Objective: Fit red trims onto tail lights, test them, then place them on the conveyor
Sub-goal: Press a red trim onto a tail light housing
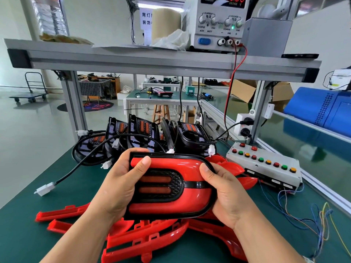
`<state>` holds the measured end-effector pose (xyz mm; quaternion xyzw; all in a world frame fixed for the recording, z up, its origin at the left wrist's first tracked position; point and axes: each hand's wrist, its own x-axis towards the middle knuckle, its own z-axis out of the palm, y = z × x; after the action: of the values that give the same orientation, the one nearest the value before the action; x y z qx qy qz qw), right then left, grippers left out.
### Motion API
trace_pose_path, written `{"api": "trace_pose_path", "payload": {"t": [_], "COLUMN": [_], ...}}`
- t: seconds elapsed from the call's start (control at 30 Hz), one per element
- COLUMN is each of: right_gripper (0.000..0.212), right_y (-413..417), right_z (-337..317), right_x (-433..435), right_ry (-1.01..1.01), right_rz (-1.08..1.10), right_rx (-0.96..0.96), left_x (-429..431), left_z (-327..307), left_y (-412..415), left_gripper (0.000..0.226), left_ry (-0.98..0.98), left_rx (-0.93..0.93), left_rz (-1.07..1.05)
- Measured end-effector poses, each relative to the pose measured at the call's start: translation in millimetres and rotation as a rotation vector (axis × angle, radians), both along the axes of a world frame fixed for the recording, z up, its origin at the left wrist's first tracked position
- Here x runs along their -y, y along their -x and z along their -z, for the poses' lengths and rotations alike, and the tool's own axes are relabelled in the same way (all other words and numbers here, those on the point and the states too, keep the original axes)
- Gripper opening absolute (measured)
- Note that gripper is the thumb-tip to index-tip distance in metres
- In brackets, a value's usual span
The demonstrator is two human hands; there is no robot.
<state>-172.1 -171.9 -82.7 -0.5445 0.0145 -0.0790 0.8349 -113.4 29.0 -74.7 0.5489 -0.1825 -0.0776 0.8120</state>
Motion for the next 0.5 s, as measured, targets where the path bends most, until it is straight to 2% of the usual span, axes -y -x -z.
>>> {"api": "trace_pose_path", "payload": {"t": [0.1,0.3,0.5], "right_gripper": [0.040,0.041,0.053], "right_y": [0.0,-0.1,-0.2], "right_z": [1.7,3.2,6.6], "right_x": [-0.6,0.3,-5.3], "right_ry": [0.008,0.037,0.109], "right_rz": [-0.031,-0.056,0.051], "right_rx": [0.022,0.049,0.018], "left_x": [-3.0,-1.7,0.1], "left_z": [-1.0,-2.9,-4.5], "left_y": [-0.6,1.6,5.3], "left_gripper": [0.033,0.032,0.036], "left_ry": [0.005,-0.009,-0.031], "left_rx": [0.001,0.003,0.016], "left_rz": [-0.002,-0.019,-0.011]}}
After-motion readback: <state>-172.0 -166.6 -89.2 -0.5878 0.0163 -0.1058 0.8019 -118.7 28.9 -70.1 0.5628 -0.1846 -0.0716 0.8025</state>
